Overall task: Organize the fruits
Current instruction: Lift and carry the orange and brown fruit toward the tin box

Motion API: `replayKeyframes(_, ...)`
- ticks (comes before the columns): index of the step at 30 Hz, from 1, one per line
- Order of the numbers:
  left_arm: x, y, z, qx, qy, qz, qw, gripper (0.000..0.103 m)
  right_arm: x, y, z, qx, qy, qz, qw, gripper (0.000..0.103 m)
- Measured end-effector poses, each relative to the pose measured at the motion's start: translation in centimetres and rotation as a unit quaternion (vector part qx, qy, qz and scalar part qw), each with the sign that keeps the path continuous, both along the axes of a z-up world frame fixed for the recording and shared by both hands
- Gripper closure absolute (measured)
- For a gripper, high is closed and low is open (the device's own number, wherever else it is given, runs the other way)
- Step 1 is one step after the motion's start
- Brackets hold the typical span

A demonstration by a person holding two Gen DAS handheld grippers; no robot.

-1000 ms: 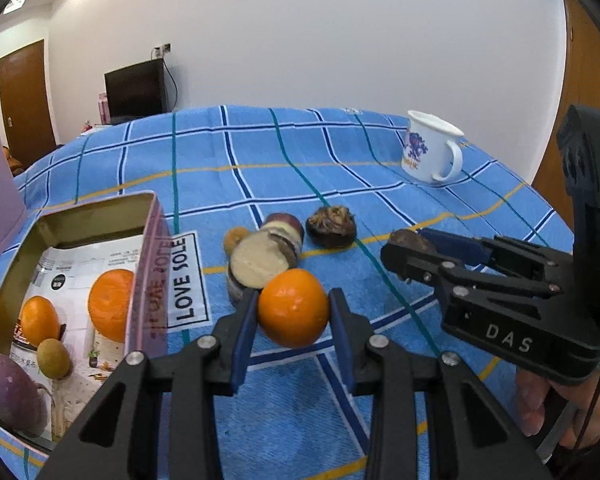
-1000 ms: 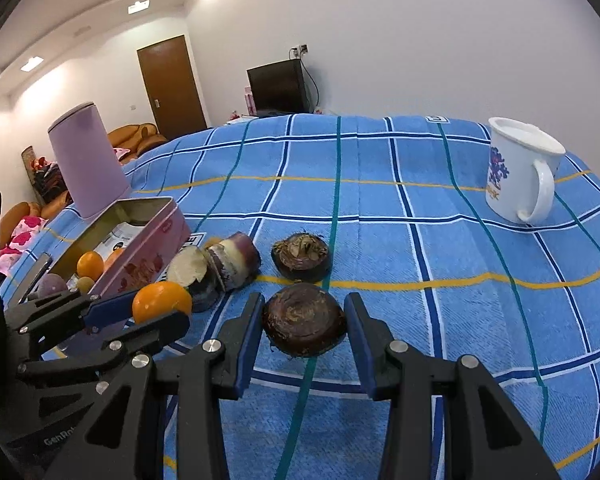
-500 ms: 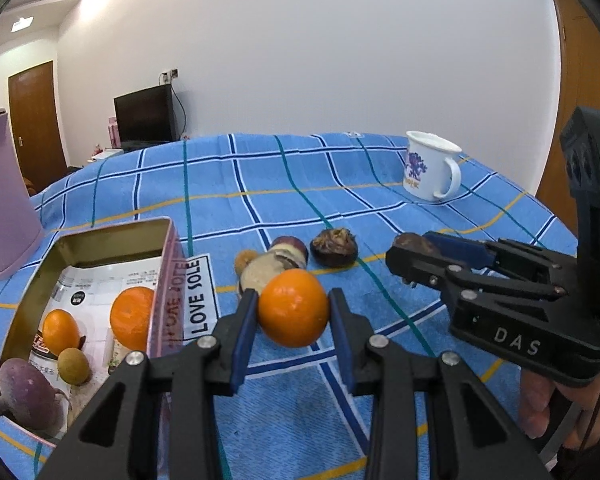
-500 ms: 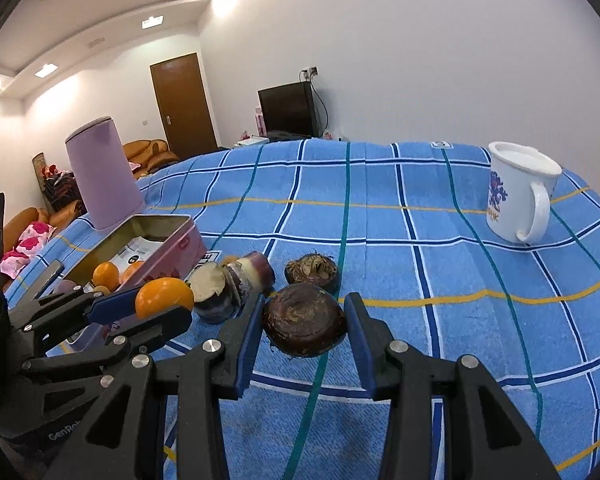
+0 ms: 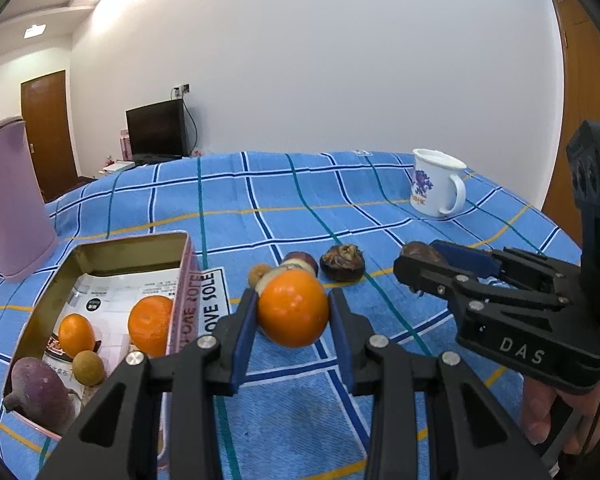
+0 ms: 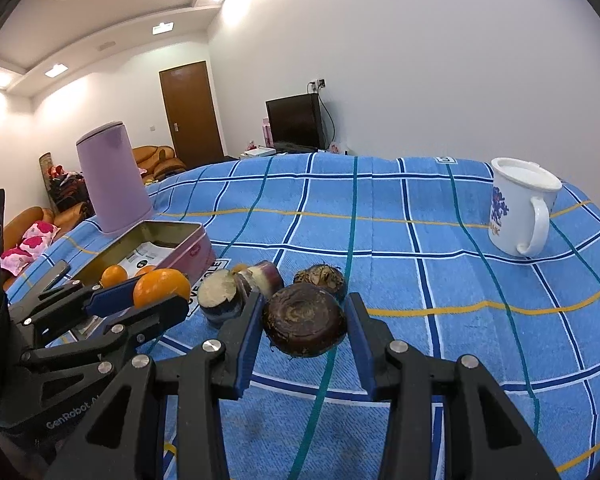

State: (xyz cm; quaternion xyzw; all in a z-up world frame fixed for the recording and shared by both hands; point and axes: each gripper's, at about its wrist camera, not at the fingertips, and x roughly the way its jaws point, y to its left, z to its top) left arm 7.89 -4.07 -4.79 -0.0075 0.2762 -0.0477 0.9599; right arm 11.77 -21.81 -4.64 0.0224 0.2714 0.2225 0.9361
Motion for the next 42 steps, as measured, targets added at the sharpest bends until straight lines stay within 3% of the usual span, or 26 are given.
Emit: replayKeyframes(42,-2.3,0.4,1.3,0.001,-0.069,0.023,0.9973,0.066,-3.5,0.3,1.4,-0.001,-0.088,0.006,0.996,0.06)
